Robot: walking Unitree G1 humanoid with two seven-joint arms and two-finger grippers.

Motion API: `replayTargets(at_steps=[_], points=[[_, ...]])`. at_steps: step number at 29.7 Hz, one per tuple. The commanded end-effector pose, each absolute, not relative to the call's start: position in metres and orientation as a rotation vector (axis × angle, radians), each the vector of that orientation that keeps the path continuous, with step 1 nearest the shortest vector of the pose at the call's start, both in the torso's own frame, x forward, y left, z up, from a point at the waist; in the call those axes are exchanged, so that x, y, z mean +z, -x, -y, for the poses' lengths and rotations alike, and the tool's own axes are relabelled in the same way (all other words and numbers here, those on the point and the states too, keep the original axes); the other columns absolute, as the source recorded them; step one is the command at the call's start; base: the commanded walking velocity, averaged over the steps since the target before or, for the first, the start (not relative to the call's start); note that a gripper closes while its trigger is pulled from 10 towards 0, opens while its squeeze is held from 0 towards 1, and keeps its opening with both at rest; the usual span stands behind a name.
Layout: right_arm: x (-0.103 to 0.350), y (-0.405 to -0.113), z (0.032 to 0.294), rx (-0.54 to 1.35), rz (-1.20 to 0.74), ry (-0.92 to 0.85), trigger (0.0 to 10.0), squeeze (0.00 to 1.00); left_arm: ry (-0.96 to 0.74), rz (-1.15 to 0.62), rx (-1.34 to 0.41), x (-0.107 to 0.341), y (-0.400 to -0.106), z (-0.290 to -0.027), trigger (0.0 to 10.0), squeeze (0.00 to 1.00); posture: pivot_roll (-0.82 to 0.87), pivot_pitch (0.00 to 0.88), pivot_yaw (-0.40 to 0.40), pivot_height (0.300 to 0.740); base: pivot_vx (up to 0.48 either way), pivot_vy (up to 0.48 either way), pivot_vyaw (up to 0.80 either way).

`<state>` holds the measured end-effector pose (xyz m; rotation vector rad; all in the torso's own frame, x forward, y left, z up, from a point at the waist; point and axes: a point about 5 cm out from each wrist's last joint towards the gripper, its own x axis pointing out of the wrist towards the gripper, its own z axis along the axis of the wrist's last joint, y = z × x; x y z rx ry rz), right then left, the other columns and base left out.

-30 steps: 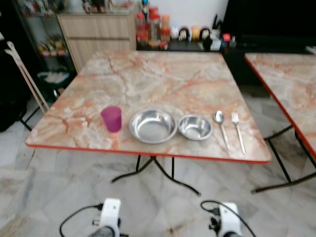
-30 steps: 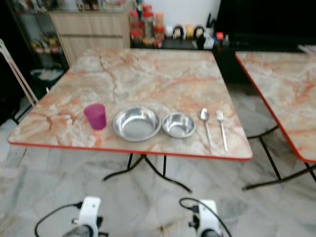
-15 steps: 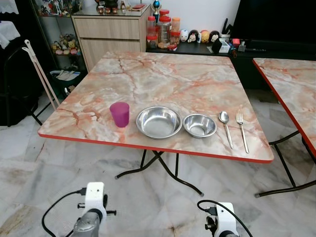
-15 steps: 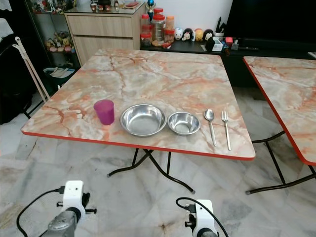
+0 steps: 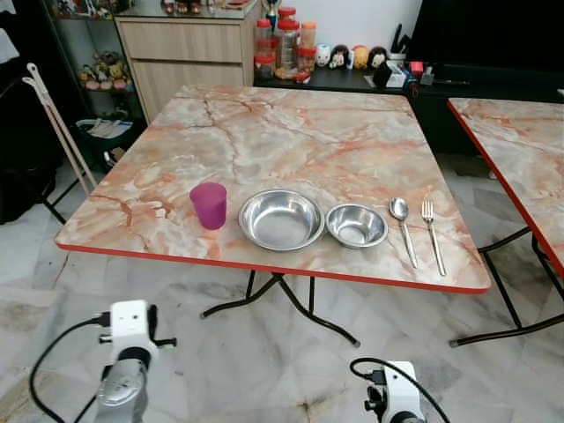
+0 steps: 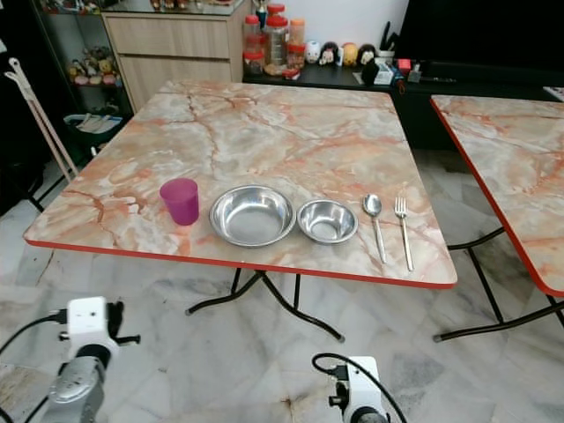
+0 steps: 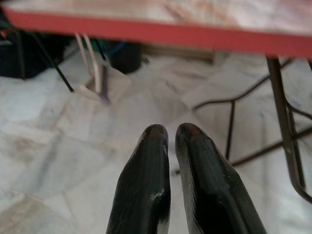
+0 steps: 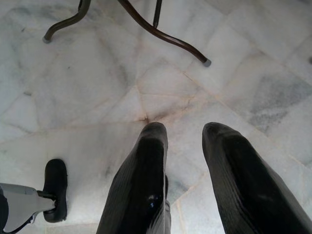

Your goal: Setting the table

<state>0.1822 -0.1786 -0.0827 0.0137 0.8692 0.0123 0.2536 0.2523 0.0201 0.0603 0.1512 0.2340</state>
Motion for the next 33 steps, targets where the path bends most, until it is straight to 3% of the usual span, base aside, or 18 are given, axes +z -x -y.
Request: replayTargets(at_steps=[1, 4, 5, 6, 7, 8, 19, 31, 33], points=[[-0.082, -0.183, 0.179, 0.017, -0.866, -0.007, 10.0, 0.0, -0.063, -0.121, 0.237, 0.027, -0.254, -0.256, 10.0, 0.0, 0.05, 0.0, -0.046, 0.74, 0.0, 0.0, 0.0], [-0.081, -0.185, 0.18, 0.019, -0.862, -0.004, 10.0, 0.0, -0.113, -0.086, 0.212, 0.038, -0.253, -0.255, 10.0, 0.0, 0.04, 0.0, -0.039, 0.74, 0.0, 0.0, 0.0], [-0.081, -0.185, 0.18, 0.018, -0.861, -0.004, 10.0, 0.0, -0.119, -0.079, 0.207, 0.04, -0.252, -0.255, 10.0, 0.44, 0.04, 0.0, -0.039, 0.74, 0.0, 0.0, 0.0], [-0.081, -0.186, 0.18, 0.017, -0.861, -0.004, 10.0, 0.0, -0.128, -0.071, 0.197, 0.043, -0.253, -0.255, 10.0, 0.44, 0.04, 0.0, -0.038, 0.74, 0.0, 0.0, 0.0], [-0.081, -0.186, 0.181, 0.016, -0.86, -0.004, 10.0, 0.0, -0.136, -0.059, 0.186, 0.046, -0.253, -0.254, 10.0, 0.85, 0.04, 0.0, -0.038, 0.74, 0.0, 0.0, 0.0], [-0.081, -0.186, 0.181, 0.016, -0.86, -0.003, 10.0, 0.0, -0.134, -0.044, 0.187, 0.05, -0.255, -0.253, 10.0, 1.0, 0.04, 0.0, -0.038, 0.74, 0.0, 0.0, 0.0], [-0.082, -0.185, 0.178, 0.025, -0.864, -0.003, 10.0, 0.0, 0.024, 0.111, 0.067, 0.101, -0.288, -0.218, 10.0, 1.0, 0.03, 0.0, -0.028, 0.74, 0.0, 0.0, 0.0], [-0.082, -0.184, 0.177, 0.014, -0.865, -0.01, 10.0, 0.0, 0.173, 0.083, -0.007, 0.109, -0.303, -0.194, 10.0, 1.0, 0.03, 0.0, -0.024, 0.74, 0.0, 0.0, 0.0], [-0.082, -0.185, 0.177, 0.012, -0.863, -0.012, 10.0, 0.0, 0.219, 0.062, -0.078, 0.107, -0.311, -0.171, 10.0, 1.0, 0.03, 0.0, -0.028, 0.74, 0.0, 0.0, 0.0]])
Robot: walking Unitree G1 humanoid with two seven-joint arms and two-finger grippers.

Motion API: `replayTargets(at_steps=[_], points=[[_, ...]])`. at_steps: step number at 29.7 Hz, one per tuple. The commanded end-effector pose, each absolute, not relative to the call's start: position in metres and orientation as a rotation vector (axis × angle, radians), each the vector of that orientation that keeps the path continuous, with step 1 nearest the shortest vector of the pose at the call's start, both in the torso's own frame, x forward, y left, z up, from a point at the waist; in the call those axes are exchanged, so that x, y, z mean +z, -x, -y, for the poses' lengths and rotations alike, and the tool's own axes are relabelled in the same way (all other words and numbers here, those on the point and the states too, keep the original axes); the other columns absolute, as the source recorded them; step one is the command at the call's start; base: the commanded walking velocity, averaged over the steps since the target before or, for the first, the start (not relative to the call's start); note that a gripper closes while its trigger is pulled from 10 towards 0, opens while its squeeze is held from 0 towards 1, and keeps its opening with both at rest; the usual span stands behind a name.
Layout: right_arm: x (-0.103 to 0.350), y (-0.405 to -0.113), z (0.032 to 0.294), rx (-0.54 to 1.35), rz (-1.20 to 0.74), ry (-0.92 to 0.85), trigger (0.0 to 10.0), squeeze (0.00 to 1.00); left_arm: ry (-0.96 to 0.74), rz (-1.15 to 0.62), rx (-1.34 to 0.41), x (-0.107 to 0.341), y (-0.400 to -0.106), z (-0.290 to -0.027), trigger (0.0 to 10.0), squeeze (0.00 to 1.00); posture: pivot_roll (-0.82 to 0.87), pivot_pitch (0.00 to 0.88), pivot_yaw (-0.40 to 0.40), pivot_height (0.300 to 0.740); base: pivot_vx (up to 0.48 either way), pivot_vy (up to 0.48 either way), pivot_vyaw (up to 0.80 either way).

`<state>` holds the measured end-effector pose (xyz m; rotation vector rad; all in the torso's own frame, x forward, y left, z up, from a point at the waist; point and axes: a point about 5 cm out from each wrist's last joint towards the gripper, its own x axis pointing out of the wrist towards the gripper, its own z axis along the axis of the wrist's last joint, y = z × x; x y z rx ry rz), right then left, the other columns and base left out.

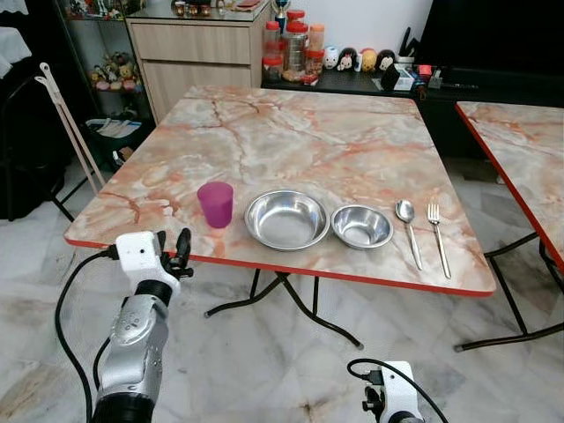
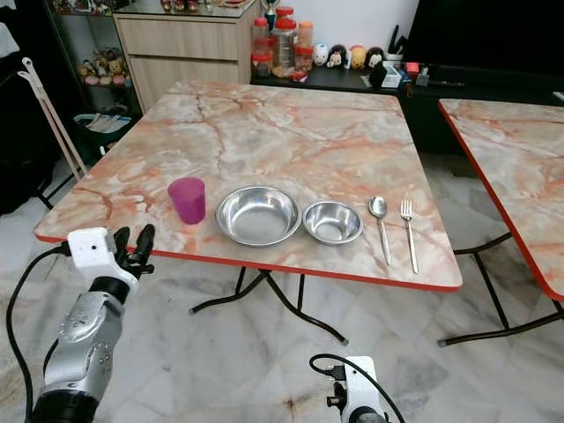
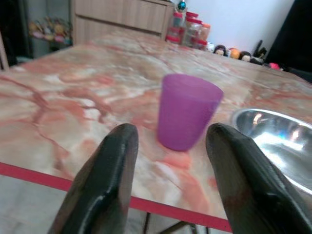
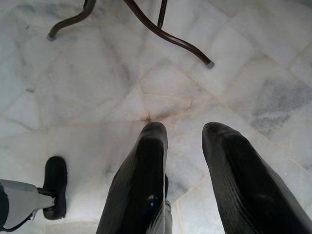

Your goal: Setting the table

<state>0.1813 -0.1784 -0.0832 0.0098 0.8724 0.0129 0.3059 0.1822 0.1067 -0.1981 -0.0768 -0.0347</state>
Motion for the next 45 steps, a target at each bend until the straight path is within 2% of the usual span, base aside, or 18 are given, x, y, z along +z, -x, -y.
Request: replayTargets(at_steps=[1, 2, 5, 6, 14, 20, 29, 45], points=[[-0.082, -0.185, 0.177, 0.011, -0.862, -0.013, 10.0, 0.0, 0.229, 0.056, -0.096, 0.107, -0.313, -0.166, 10.0, 1.0, 0.03, 0.0, -0.028, 0.74, 0.0, 0.0, 0.0], [-0.082, -0.185, 0.177, 0.009, -0.861, -0.015, 10.0, 0.0, 0.23, 0.05, -0.107, 0.107, -0.314, -0.161, 10.0, 0.0, 0.03, 0.0, -0.029, 0.74, 0.0, 0.0, 0.0], [-0.081, -0.186, 0.177, 0.002, -0.857, -0.019, 10.0, 0.0, 0.228, 0.029, -0.122, 0.103, -0.318, -0.151, 10.0, 0.0, 0.03, 0.0, -0.032, 0.74, 0.0, 0.0, 0.0], [-0.081, -0.187, 0.177, -0.001, -0.856, -0.02, 10.0, 0.0, 0.173, 0.009, -0.106, 0.097, -0.321, -0.15, 10.0, 0.0, 0.03, 0.0, -0.034, 0.74, 0.0, 0.0, 0.0], [-0.078, -0.191, 0.181, -0.037, -0.82, -0.047, 10.0, 0.0, 0.012, -0.008, -0.001, 0.081, -0.324, -0.166, 10.0, 0.0, 0.01, 0.0, -0.025, 0.74, 0.0, 0.0, 0.0], [-0.077, -0.191, 0.184, -0.041, -0.814, -0.035, 10.0, 0.0, 0.01, 0.097, 0.051, 0.095, -0.332, -0.168, 10.0, 0.0, 0.02, 0.0, -0.036, 0.74, 0.0, 0.0, 0.0], [-0.074, -0.198, 0.181, -0.043, -0.797, -0.047, 10.0, 0.0, 0.057, 0.062, 0.055, 0.077, -0.328, -0.157, 10.0, 0.0, 0.01, 0.0, -0.04, 0.74, 0.0, 0.0, 0.0], [-0.073, -0.198, 0.181, -0.051, -0.775, -0.066, 10.0, 0.0, 0.038, 0.092, 0.065, 0.078, -0.329, -0.161, 10.0, 0.0, 0.02, 0.0, -0.04, 0.74, 0.0, 0.0, 0.0]])
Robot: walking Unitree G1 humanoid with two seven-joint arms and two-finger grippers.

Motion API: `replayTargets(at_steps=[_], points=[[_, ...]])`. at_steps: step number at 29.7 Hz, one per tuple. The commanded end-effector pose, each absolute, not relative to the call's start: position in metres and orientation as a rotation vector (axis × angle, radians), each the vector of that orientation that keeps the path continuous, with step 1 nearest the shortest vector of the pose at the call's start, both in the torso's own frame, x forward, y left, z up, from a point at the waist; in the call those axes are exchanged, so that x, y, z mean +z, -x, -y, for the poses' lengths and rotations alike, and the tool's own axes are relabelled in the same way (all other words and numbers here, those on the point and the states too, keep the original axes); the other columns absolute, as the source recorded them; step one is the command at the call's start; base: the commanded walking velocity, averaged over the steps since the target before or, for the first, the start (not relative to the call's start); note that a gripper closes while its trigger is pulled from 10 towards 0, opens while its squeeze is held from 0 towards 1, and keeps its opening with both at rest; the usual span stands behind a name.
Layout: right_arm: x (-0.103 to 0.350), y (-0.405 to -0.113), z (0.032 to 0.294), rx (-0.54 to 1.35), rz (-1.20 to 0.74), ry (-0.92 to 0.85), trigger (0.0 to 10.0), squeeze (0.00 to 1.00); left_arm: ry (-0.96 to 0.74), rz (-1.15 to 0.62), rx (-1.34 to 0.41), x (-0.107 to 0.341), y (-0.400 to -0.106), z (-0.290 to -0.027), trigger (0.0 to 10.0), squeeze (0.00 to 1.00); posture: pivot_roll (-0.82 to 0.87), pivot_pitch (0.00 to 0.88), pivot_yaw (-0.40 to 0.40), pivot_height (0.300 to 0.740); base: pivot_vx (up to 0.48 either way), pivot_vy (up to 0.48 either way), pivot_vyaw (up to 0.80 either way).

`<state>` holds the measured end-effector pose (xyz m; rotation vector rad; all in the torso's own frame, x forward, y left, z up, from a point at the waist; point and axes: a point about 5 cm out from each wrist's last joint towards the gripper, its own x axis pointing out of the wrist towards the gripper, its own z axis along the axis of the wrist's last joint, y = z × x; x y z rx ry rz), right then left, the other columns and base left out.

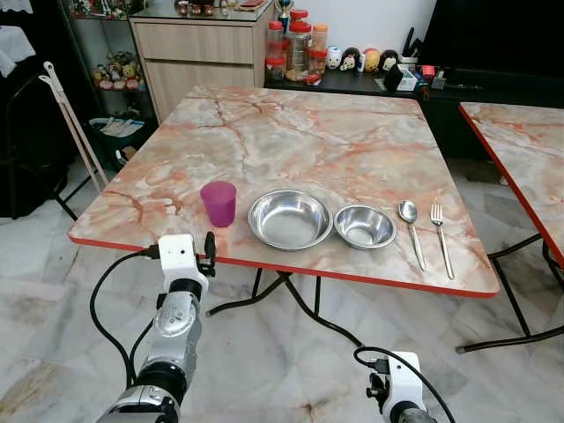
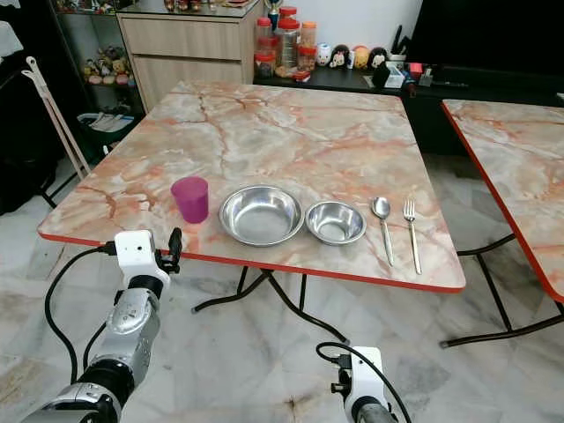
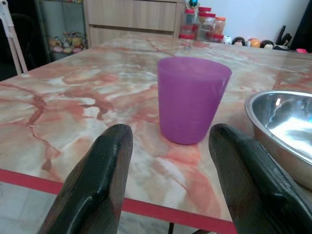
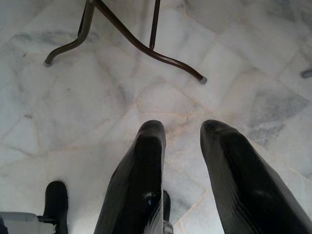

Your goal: Setting the table

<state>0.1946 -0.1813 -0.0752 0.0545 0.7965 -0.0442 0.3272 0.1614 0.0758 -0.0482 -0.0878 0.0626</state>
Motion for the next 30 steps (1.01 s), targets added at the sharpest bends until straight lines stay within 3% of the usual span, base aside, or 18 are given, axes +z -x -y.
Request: replayTargets(at_steps=[1, 23, 30], points=[[-0.0726, -0.1987, 0.1808, -0.051, -0.772, -0.07, 10.0, 0.0, 0.037, 0.093, 0.066, 0.078, -0.3297, -0.1613, 10.0, 0.0, 0.02, 0.0, -0.04, 0.74, 0.0, 0.0, 0.0], [-0.0729, -0.1984, 0.1817, -0.056, -0.779, -0.071, 10.0, 0.0, 0.023, 0.087, 0.067, 0.0765, -0.33, -0.1623, 10.0, 0.0, 0.02, 0.0, -0.044, 0.74, 0.0, -0.26, -0.04], [-0.0731, -0.1981, 0.1816, -0.053, -0.78, -0.067, 10.0, 0.0, 0.028, 0.08, 0.075, 0.0761, -0.3301, -0.1656, 10.0, 0.0, 0.03, 0.0, -0.046, 0.74, 0.0, 0.0, 0.0]])
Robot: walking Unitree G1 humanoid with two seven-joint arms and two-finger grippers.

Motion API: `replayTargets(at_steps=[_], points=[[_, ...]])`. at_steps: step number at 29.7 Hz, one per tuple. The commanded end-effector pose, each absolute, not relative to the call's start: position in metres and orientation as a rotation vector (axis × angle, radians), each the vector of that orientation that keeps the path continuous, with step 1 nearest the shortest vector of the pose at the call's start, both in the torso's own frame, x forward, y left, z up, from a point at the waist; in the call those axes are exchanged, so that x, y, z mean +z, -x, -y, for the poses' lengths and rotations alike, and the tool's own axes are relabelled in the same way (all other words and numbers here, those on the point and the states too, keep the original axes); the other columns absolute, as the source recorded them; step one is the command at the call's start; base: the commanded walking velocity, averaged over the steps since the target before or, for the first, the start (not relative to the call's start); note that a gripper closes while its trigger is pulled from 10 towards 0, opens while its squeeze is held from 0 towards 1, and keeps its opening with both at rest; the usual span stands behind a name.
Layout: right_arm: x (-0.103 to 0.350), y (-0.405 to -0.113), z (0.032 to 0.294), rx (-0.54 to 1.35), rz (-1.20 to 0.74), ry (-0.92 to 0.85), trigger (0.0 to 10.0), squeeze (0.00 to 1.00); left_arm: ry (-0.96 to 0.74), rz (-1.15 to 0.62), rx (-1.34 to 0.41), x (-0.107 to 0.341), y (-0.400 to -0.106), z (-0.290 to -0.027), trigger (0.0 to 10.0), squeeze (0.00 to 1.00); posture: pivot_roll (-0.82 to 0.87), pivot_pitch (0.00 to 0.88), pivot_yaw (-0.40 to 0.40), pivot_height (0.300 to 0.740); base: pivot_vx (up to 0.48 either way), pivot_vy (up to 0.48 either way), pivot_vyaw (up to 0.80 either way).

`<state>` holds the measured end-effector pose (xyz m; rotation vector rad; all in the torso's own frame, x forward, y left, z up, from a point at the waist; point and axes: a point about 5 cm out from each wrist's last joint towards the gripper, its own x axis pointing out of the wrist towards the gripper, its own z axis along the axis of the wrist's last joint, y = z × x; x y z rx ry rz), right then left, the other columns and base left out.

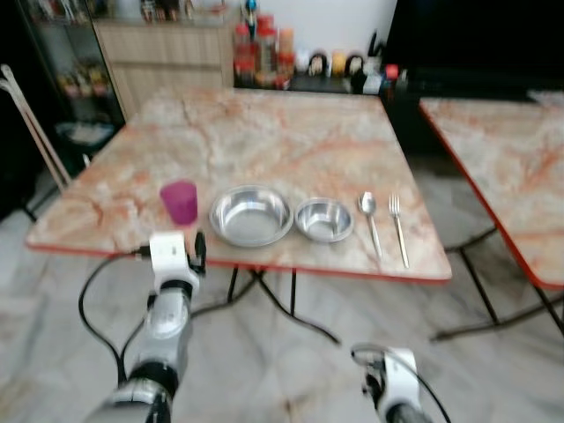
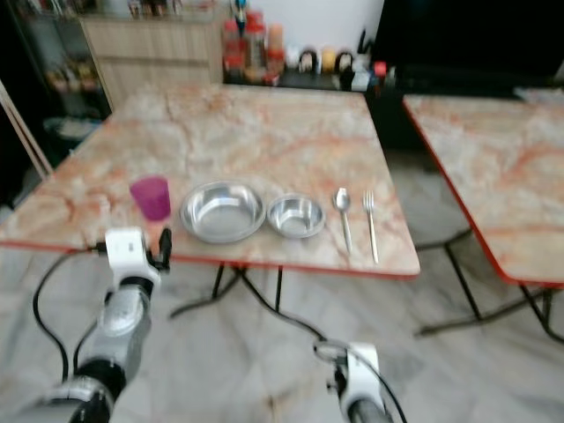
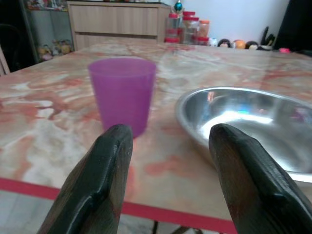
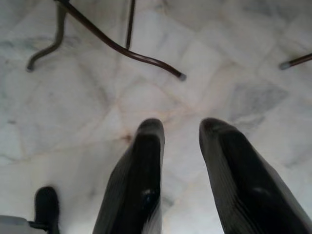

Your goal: Setting the table

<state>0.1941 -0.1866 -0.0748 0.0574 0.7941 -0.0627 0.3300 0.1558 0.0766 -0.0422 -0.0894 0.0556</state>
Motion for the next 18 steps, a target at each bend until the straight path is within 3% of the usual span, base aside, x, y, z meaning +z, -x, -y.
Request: replayTargets(at_steps=[1, 14, 18], points=[[-0.073, -0.198, 0.182, -0.051, -0.782, -0.066, 10.0, 0.0, 0.041, 0.079, 0.088, 0.076, -0.33, -0.17, 10.0, 0.0, 0.03, 0.0, -0.047, 0.74, 0.0, 0.0, 0.0], [-0.073, -0.198, 0.182, -0.048, -0.786, -0.066, 10.0, 0.0, 0.065, 0.079, 0.111, 0.079, -0.332, -0.181, 10.0, 0.0, 0.03, 0.0, -0.053, 0.74, 0.0, 0.0, 0.0], [-0.073, -0.199, 0.182, -0.046, -0.785, -0.064, 10.0, 0.0, 0.078, 0.074, 0.126, 0.08, -0.333, -0.185, 10.0, 0.0, 0.03, 0.0, -0.055, 0.74, 0.0, 0.0, -0.6]])
